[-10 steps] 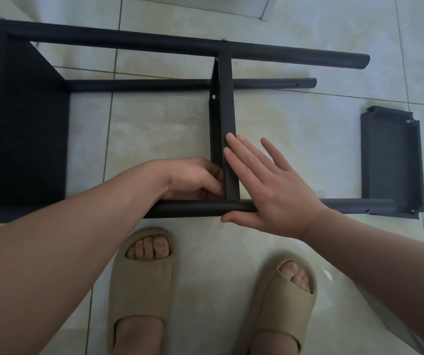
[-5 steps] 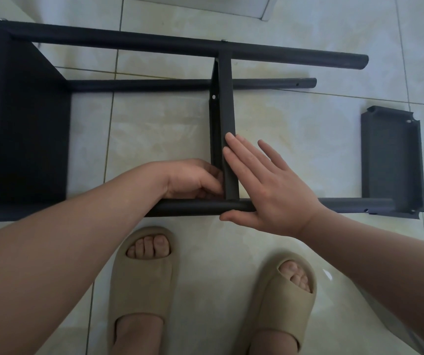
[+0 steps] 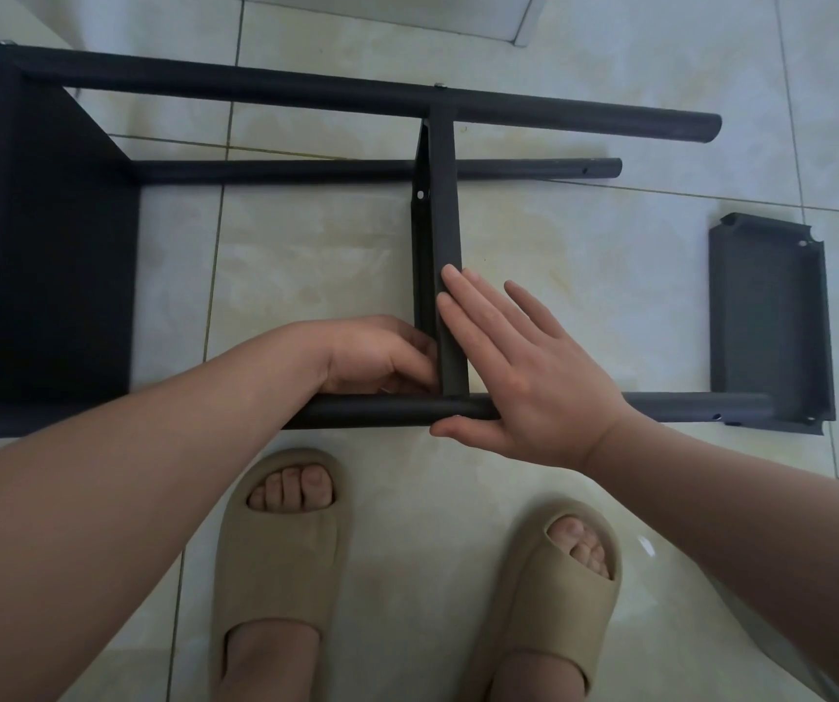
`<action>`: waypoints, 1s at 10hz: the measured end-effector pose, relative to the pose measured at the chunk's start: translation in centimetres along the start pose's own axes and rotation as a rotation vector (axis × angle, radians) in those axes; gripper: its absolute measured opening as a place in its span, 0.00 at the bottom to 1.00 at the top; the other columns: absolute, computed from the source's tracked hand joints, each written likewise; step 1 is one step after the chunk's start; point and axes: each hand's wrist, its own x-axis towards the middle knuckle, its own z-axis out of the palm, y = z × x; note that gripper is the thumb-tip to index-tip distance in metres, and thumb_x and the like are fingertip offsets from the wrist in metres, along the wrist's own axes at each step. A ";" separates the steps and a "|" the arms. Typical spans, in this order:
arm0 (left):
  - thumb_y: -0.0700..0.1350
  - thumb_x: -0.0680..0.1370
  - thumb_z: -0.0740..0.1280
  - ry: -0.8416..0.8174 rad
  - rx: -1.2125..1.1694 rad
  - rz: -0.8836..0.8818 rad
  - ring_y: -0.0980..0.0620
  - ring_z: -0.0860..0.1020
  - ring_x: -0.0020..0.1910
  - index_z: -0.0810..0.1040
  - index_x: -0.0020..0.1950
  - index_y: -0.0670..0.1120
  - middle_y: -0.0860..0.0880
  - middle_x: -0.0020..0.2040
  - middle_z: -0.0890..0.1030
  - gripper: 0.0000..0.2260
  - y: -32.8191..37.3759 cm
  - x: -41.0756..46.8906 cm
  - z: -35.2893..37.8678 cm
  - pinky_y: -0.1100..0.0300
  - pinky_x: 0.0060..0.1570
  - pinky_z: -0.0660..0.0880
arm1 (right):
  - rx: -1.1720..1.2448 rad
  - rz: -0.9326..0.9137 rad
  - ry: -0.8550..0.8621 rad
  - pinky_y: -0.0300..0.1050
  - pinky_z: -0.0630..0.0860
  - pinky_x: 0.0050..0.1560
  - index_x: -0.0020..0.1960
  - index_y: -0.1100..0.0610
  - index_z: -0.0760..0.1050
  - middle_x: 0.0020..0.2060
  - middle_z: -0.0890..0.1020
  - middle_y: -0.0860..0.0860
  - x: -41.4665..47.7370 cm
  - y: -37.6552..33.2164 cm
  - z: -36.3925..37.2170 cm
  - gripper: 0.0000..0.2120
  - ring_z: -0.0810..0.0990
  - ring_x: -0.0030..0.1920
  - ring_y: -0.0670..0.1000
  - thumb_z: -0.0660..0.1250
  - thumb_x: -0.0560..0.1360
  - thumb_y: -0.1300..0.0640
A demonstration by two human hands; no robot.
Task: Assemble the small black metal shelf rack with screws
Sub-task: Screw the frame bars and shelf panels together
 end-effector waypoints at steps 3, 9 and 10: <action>0.39 0.70 0.68 -0.006 0.029 -0.029 0.45 0.81 0.42 0.80 0.51 0.34 0.39 0.43 0.82 0.13 0.0 0.1 0.0 0.54 0.46 0.77 | -0.005 0.000 0.008 0.62 0.61 0.76 0.78 0.67 0.62 0.79 0.59 0.62 0.0 -0.1 0.0 0.46 0.59 0.80 0.61 0.60 0.77 0.31; 0.41 0.66 0.70 0.037 0.055 -0.008 0.49 0.81 0.37 0.81 0.49 0.36 0.43 0.38 0.82 0.14 -0.6 0.8 -0.1 0.57 0.43 0.77 | -0.009 0.006 -0.007 0.62 0.61 0.76 0.78 0.67 0.61 0.79 0.59 0.61 0.0 -0.1 0.0 0.46 0.58 0.80 0.60 0.59 0.77 0.30; 0.35 0.70 0.69 0.004 -0.023 0.012 0.51 0.80 0.33 0.79 0.46 0.37 0.43 0.35 0.80 0.06 -0.6 0.7 -0.2 0.61 0.36 0.77 | -0.008 0.006 -0.005 0.61 0.61 0.77 0.78 0.67 0.61 0.79 0.59 0.61 0.0 -0.1 -0.1 0.46 0.58 0.80 0.60 0.59 0.77 0.31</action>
